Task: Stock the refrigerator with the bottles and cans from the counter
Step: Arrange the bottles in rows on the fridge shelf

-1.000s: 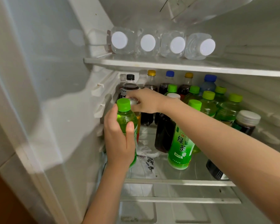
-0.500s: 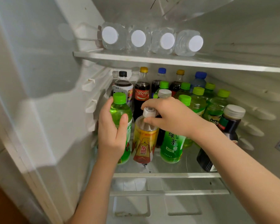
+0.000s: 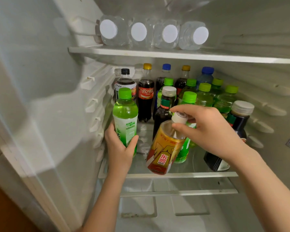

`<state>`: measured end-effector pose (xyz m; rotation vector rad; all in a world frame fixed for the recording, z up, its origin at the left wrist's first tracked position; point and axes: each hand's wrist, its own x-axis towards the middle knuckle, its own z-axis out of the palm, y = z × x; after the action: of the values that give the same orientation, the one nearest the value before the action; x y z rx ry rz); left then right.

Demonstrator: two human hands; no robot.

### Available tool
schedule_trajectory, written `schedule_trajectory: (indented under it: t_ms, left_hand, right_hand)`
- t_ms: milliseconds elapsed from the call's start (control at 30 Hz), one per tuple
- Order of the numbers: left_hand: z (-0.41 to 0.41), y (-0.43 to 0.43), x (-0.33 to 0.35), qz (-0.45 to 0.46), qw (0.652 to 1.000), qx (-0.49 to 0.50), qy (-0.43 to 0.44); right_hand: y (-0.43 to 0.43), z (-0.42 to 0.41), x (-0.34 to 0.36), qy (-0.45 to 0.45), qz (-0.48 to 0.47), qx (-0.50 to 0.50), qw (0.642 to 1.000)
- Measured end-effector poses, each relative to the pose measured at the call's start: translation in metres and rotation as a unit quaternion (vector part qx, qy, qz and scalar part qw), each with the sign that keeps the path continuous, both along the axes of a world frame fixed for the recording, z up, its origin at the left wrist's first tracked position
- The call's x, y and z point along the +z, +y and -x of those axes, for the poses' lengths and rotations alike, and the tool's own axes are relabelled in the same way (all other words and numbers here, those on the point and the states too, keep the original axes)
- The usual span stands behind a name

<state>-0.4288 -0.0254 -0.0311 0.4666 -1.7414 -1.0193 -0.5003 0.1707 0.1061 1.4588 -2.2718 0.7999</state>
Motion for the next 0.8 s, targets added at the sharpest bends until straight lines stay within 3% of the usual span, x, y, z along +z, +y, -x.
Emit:
schedule_trajectory:
  t_ms: [100,400,633,800]
  left_hand:
    - [0.016,-0.002,-0.001,0.026,0.999,0.021,0.017]
    - [0.043,-0.021,-0.005,-0.028,0.999,0.003,-0.031]
    - [0.046,-0.022,-0.006,-0.052,0.998,-0.009,-0.030]
    - [0.057,-0.034,-0.001,-0.042,0.997,0.040,-0.051]
  right_hand:
    - [0.012,-0.001,0.000,-0.024,0.025,-0.007,0.999]
    - [0.048,0.011,0.012,-0.048,-0.003,-0.049,0.998]
    - [0.052,0.022,0.003,0.003,-0.009,-0.095,0.995]
    - [0.047,0.028,-0.002,0.001,0.003,-0.089,0.996]
